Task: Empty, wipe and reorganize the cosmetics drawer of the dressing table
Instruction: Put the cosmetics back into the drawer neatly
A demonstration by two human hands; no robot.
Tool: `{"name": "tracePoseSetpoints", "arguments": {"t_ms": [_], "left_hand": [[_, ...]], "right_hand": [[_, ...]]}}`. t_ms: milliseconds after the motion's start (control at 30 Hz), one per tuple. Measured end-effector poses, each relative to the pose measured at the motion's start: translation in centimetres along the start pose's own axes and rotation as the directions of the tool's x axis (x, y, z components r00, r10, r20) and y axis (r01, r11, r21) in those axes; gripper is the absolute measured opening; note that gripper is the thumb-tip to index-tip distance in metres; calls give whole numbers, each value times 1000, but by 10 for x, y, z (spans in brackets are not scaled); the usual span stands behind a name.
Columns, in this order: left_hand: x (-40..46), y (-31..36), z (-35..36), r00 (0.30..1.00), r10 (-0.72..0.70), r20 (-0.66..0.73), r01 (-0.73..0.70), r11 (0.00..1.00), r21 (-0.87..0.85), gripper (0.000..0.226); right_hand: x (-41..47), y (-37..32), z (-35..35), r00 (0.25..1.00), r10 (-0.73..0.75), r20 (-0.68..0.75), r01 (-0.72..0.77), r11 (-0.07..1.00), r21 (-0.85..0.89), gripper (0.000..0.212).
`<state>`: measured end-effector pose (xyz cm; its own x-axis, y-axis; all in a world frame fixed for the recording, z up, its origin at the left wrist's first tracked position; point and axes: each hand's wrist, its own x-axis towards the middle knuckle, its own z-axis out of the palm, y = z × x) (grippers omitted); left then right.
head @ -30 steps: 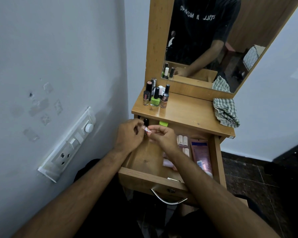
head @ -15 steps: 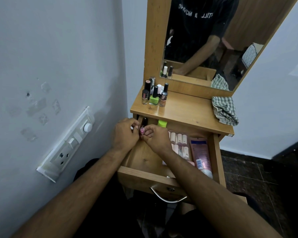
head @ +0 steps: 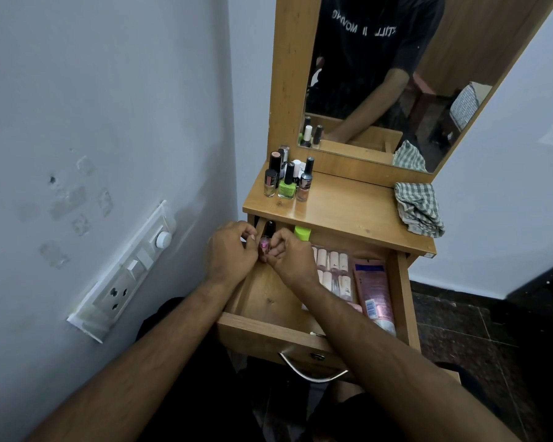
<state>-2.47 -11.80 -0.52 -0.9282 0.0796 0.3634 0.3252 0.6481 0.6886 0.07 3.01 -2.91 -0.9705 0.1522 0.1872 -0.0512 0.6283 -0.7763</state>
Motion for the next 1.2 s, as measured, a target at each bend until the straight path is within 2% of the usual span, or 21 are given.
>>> {"name": "tracePoseSetpoints", "arguments": {"t_ms": [267, 467, 567, 733, 833, 933, 1100, 1200], "left_hand": [[-1, 7, -5, 999, 9, -45, -9, 1000, 3, 7], [0, 5, -4, 998, 12, -67, -11, 1000, 22, 9], [1, 5, -3, 997, 17, -70, -17, 1000, 7, 10], [1, 5, -4, 998, 37, -52, -37, 999, 8, 9], [1, 8, -6, 998, 25, -53, -25, 1000, 6, 9], [0, 9, -7, 998, 16, -61, -17, 1000, -5, 9], [-1, 10, -10, 998, 15, -54, -15, 1000, -14, 7], [-2, 10, -10, 998, 4, -62, -5, 1000, -24, 8]], "right_hand": [[-6, -7, -9, 998, 46, -47, -47, 999, -18, 36], [-4, -24, -36, 962, -17, -272, 4, 999, -48, 31], [13, -34, -60, 931, -80, -356, 41, 992, -116, 27], [52, -68, -92, 911, -223, -347, 125, 951, -282, 14], [67, -85, -96, 929, -275, -249, 158, 901, -403, 28], [73, -89, -94, 953, -258, -158, 149, 854, -498, 37], [76, -86, -94, 964, -237, -124, 143, 848, -511, 38], [78, -86, -94, 961, -244, -126, 154, 859, -488, 30]]}}
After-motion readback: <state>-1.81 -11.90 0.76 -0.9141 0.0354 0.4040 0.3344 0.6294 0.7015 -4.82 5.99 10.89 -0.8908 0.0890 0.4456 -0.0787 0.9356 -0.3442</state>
